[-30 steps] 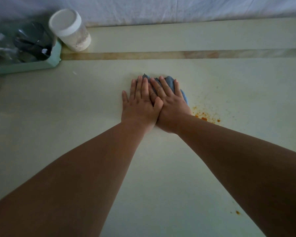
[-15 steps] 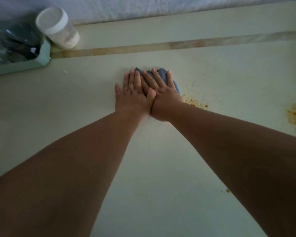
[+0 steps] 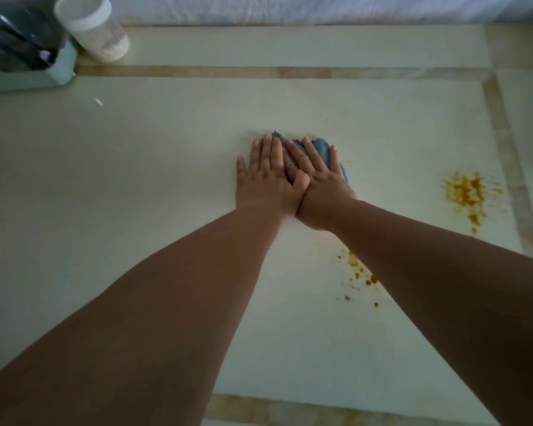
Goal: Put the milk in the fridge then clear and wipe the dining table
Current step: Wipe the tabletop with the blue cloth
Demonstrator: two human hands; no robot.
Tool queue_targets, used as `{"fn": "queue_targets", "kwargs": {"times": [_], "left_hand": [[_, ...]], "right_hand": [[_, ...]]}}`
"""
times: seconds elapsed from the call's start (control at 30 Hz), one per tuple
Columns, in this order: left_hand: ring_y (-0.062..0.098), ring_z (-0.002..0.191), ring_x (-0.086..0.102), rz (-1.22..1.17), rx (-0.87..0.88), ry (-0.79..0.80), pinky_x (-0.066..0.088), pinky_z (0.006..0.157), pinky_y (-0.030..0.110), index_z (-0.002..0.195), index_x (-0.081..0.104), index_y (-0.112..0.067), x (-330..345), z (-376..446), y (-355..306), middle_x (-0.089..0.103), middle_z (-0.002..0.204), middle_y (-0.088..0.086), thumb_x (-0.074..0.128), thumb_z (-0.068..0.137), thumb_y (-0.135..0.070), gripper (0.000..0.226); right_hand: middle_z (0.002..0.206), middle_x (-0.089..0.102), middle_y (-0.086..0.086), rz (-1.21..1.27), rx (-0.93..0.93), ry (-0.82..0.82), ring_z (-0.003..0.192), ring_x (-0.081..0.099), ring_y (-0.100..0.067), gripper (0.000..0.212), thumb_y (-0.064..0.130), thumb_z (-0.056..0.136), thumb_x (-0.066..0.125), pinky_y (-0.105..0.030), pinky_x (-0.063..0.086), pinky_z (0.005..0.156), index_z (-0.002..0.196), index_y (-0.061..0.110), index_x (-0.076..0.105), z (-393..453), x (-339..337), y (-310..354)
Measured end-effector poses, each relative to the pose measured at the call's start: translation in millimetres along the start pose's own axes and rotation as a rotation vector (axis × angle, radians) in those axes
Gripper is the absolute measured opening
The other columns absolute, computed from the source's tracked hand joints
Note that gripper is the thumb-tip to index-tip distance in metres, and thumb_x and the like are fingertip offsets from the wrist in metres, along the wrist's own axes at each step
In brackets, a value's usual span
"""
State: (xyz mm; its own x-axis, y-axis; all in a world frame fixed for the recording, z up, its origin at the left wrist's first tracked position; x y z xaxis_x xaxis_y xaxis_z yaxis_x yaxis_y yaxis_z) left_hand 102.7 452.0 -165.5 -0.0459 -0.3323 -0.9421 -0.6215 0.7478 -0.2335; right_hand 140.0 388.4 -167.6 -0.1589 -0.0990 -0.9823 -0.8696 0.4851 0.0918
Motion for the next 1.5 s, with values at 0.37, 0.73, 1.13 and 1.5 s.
{"fn": "queue_targets", "kwargs": {"times": [0.37, 0.73, 1.13, 1.5], "left_hand": [[0.013, 0.15, -0.016, -0.039, 0.01, 0.024, -0.009, 0.121, 0.043, 0.156, -0.005, -0.015, 34, -74, -58, -0.011, 0.164, 0.0, 0.023, 0.095, -0.049, 0.075], [0.013, 0.15, -0.017, -0.053, 0.0, 0.02, -0.006, 0.122, 0.045, 0.156, -0.007, -0.015, 70, -189, -97, -0.013, 0.164, 0.0, 0.016, 0.092, -0.052, 0.077], [0.017, 0.152, -0.006, -0.046, -0.068, -0.096, 0.004, 0.123, 0.045, 0.157, 0.003, -0.013, 91, -277, -107, -0.002, 0.165, 0.004, 0.008, 0.085, -0.054, 0.083], [0.017, 0.152, -0.007, -0.082, -0.011, -0.101, -0.001, 0.123, 0.042, 0.157, 0.005, -0.01, 78, -230, -104, 0.0, 0.165, 0.006, 0.014, 0.084, -0.05, 0.084]], "right_hand": [[0.164, -0.019, 0.003, 0.034, 0.017, 0.025, 0.15, -0.019, -0.024, 0.087, 0.049, 0.095, 0.04, -0.056, -0.006, 0.119, 0.155, 0.025, -0.017, -95, 15, -30], [0.162, -0.025, 0.001, 0.03, -0.025, 0.044, 0.148, -0.024, -0.025, 0.084, 0.05, 0.096, 0.032, -0.055, -0.011, 0.119, 0.153, 0.024, -0.022, -213, 38, -25], [0.166, -0.002, -0.006, 0.01, -0.122, 0.005, 0.152, -0.005, -0.031, 0.078, 0.041, 0.093, 0.039, -0.06, 0.005, 0.119, 0.158, 0.016, 0.003, -294, 50, -6], [0.166, 0.003, -0.008, 0.007, -0.144, 0.023, 0.152, -0.001, -0.032, 0.075, 0.04, 0.094, 0.034, -0.06, 0.01, 0.118, 0.158, 0.012, 0.008, -251, 41, -15]]}}
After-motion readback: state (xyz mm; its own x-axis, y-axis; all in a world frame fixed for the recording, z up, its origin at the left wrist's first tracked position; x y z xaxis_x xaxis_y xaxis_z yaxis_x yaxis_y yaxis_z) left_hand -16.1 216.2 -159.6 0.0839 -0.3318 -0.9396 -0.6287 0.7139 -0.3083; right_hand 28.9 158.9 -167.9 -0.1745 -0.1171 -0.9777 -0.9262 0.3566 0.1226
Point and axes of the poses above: each hand's wrist, its own z-axis towards the middle knuckle, its own x-axis out of the palm, y = z × x, the point moved 10 cm from there along z, towards the middle knuckle
